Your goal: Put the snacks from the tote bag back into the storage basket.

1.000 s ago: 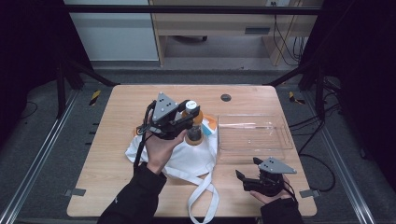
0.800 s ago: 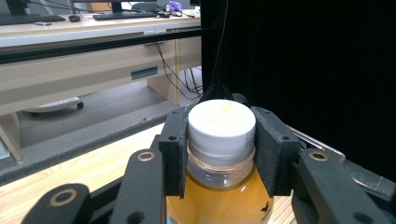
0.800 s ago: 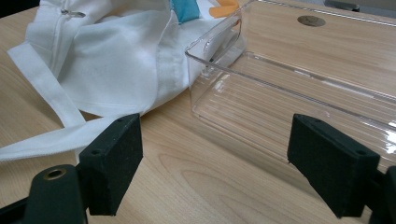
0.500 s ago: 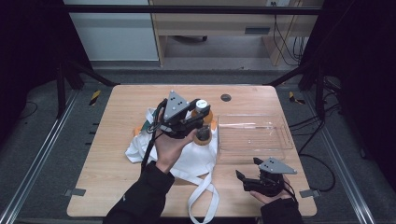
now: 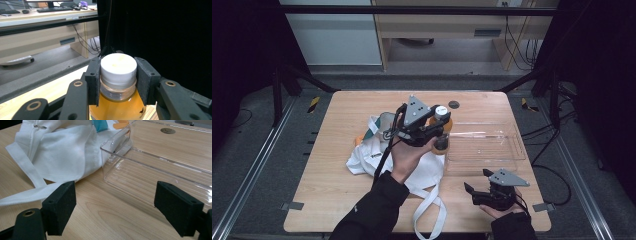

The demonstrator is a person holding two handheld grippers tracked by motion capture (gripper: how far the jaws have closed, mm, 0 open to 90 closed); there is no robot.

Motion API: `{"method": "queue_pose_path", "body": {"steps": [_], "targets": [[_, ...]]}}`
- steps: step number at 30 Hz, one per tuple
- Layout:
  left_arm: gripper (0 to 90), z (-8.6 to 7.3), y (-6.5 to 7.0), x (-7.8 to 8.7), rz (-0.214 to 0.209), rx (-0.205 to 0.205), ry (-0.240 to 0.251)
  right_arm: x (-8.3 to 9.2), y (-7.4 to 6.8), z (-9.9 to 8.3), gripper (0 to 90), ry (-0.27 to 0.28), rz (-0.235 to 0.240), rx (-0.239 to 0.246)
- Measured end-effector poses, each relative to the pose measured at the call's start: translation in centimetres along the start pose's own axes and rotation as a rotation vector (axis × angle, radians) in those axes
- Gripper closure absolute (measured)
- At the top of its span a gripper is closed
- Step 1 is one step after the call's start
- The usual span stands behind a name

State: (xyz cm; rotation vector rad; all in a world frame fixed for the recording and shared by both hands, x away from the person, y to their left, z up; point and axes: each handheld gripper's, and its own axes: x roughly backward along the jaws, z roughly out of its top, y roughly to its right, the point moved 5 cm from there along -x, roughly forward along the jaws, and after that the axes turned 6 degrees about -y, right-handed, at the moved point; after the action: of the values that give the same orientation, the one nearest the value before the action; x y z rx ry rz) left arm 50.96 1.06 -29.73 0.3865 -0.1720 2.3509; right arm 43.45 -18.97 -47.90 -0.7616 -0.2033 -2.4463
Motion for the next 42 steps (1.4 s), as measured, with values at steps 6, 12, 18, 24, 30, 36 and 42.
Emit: {"method": "queue_pose_path", "body": {"steps": [6, 12, 18, 24, 30, 36, 42], "targets": [[58.6, 0.0, 0.9, -0.9, -0.016, -0.003, -0.003, 0.0, 0.0, 0.0, 18.0, 0.001, 0.003, -0.001], [58.6, 0.1, 1.5, -1.8, -0.024, -0.005, -0.005, 0.0, -0.1, 0.0, 18.0, -0.003, 0.005, 0.003], [58.6, 0.0, 1.9, -2.6, -0.023, -0.011, -0.010, -0.1, -0.1, 0.0, 18.1, -0.002, 0.007, 0.006], [58.6, -0.3, 2.2, -3.8, -0.030, -0.010, -0.009, -0.1, -0.1, 0.0, 18.0, -0.002, 0.009, 0.006], [58.6, -0.6, 2.6, -4.7, -0.032, -0.014, -0.017, 0.0, -0.1, 0.0, 18.1, -0.003, 0.010, 0.006], [58.6, -1.0, 2.9, -5.8, -0.036, -0.020, -0.029, 0.0, -0.1, 0.0, 18.1, -0.002, 0.011, 0.004], [58.6, -1.3, 2.9, -6.3, -0.037, -0.024, -0.037, 0.0, -0.1, 0.0, 18.1, -0.002, 0.013, 0.001]]}}
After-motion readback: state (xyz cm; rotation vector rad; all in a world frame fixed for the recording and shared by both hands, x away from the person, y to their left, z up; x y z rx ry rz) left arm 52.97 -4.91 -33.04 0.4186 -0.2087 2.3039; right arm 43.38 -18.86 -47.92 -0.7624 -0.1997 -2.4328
